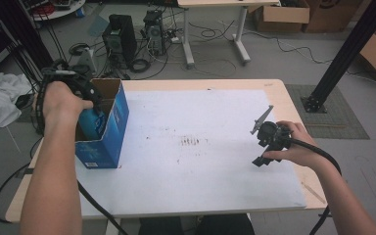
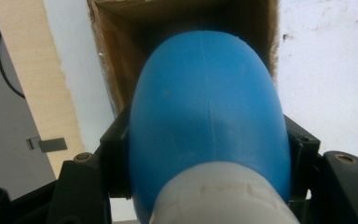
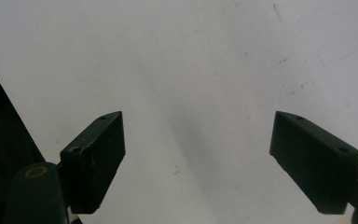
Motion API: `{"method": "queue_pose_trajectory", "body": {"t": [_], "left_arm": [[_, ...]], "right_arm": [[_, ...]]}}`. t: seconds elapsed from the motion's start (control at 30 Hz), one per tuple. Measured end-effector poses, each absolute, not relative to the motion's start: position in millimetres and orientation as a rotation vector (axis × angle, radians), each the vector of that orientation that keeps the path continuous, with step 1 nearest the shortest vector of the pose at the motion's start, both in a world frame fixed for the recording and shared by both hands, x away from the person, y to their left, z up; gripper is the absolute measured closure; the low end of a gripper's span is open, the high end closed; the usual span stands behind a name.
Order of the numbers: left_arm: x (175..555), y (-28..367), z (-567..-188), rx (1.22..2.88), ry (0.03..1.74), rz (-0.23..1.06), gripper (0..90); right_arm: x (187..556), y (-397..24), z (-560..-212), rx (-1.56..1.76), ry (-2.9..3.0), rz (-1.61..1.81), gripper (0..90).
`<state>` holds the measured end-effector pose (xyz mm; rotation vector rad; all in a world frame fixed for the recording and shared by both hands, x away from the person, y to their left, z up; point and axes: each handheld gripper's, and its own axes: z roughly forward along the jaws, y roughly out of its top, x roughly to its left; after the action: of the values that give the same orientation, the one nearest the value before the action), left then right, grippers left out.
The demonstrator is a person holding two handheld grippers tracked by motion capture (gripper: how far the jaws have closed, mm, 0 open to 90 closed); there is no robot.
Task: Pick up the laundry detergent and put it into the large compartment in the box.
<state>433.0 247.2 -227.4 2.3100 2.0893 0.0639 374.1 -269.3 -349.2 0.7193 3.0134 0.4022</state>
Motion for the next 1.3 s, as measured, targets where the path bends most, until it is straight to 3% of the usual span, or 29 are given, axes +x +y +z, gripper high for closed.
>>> {"method": "queue_pose_trajectory", "body": {"t": [0.73, 1.3], "left_arm": [[434.9, 248.9, -276.4, 2.353, 2.106, -0.003, 37.8], [431.9, 248.2, -284.6, 2.351, 2.111, -0.004, 37.6]], "right_arm": [[374.4, -268.7, -353.6, 0.722, 3.022, 0.387, 17.9], [373.7, -267.7, -354.2, 0.728, 3.022, 0.389, 17.9]]}}
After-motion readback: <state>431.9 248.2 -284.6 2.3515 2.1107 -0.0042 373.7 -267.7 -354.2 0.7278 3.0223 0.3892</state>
